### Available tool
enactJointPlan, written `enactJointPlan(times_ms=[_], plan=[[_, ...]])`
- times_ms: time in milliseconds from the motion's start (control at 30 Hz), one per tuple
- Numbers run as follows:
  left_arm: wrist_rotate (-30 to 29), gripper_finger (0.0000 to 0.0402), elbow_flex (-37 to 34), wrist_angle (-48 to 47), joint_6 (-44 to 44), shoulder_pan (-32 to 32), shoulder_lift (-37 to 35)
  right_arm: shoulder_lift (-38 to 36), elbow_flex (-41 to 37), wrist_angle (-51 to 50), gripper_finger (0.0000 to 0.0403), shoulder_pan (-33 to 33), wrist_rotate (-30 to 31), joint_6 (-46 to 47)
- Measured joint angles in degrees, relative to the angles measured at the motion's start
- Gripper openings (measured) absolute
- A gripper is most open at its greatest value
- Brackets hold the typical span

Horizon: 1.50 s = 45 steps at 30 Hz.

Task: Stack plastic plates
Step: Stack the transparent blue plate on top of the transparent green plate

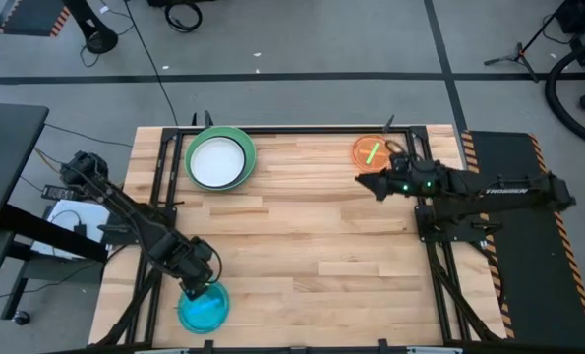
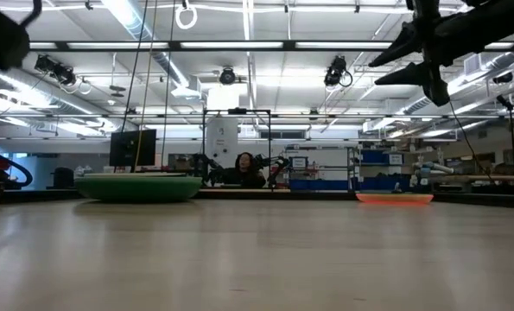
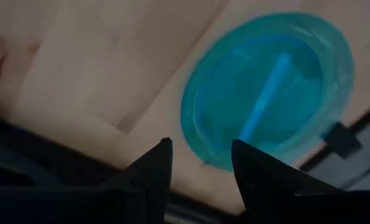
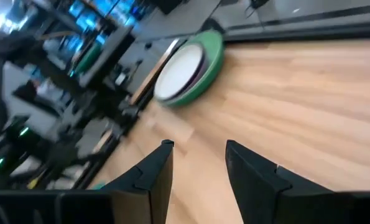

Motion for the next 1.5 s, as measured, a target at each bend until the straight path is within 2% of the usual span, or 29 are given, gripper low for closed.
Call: enactJointPlan(times_ms=[200,333,533,867,967,1100,1233,1333,1500], plan=[[0.1,0.0173,-9.0,15.7,2.1,1.5,0.1,1.6,0.0,1.1,0.0157,12.0,0.8,2.8],[0.2,0.0173,-12.8,15.7,1.0,0.8,0.1,1.6,0.0,0.9,0.0157,17.3,0.8,4.0],[1.9,0.0173,-16.1,18.6,-0.9,-1.8,0.1,1.6,0.0,0.8,0.0157,21.3,0.8,7.7],[1.1,0.0157,-16.6,23.6,-2.8,-8.3,0.1,1.6,0.0,2.6,0.0157,24.9,2.7,13.4],[0.8,0.0152,-16.6,24.6,-6.5,-9.5,0.1,1.8,0.0,5.2,0.0157,26.8,4.0,12.6],[-3.1,0.0151,-16.6,24.0,-13.1,-11.7,0.1,3.7,2.2,7.1,0.0157,30.6,6.4,9.2],[-6.6,0.0151,-16.8,21.8,-18.7,-13.8,1.1,7.3,6.9,2.1,0.0156,33.9,6.7,7.8],[-6.8,0.0150,-17.8,23.7,-22.1,-14.8,1.9,10.2,9.6,-2.1,0.0156,36.5,6.7,8.5],[-7.0,0.0150,-18.8,26.4,-26.2,-15.2,2.0,14.7,12.8,-2.3,0.0156,41.8,6.9,10.5]])
